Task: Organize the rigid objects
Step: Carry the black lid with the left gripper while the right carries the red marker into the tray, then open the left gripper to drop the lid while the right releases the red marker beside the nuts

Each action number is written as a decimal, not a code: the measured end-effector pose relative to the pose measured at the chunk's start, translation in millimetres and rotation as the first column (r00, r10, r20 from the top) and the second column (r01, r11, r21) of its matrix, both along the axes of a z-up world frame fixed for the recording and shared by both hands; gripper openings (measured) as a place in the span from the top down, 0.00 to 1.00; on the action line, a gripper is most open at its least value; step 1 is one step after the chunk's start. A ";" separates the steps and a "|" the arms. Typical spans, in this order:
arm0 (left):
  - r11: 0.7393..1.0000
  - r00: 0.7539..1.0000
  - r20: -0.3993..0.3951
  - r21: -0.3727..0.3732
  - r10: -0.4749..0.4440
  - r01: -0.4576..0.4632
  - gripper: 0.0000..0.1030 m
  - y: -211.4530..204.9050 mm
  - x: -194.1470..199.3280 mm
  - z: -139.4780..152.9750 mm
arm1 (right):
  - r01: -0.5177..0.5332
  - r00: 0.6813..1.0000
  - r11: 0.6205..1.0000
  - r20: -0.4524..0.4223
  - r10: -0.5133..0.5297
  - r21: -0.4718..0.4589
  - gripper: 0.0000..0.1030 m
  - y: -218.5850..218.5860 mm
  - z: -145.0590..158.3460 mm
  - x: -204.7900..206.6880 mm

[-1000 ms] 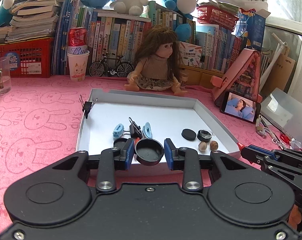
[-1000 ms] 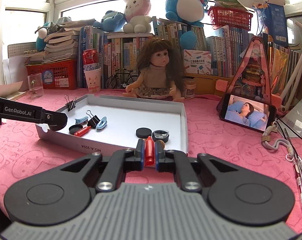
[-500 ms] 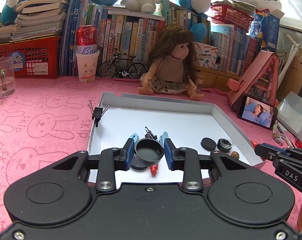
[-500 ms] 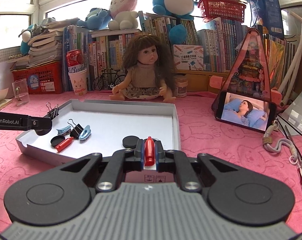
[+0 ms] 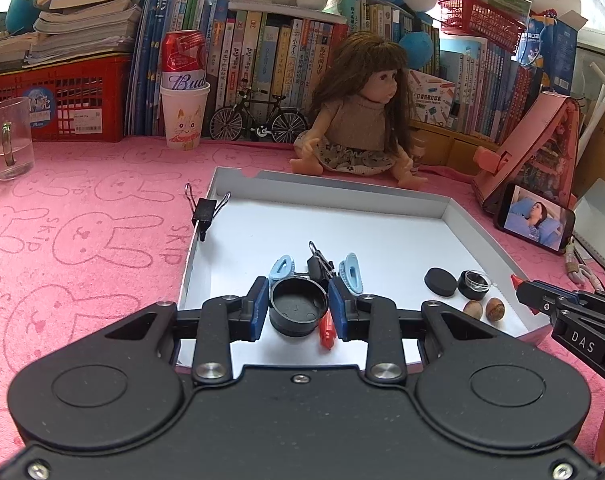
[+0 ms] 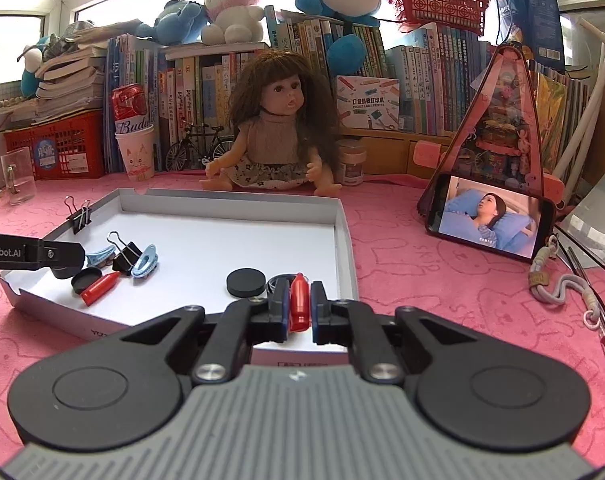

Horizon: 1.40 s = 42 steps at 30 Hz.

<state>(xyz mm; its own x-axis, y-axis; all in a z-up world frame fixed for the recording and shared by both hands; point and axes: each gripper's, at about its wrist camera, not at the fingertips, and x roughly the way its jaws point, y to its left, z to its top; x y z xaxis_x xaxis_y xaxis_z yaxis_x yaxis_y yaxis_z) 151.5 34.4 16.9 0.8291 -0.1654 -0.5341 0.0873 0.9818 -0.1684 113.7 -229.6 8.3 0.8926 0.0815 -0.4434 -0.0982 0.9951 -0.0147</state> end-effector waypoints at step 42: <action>1.000 1.000 -0.002 -0.024 0.000 0.000 0.37 -2.4 -0.3 -1.6 | 0.016 0.999 0.996 -0.050 -0.012 0.084 0.54 -3.8 2.3 10.4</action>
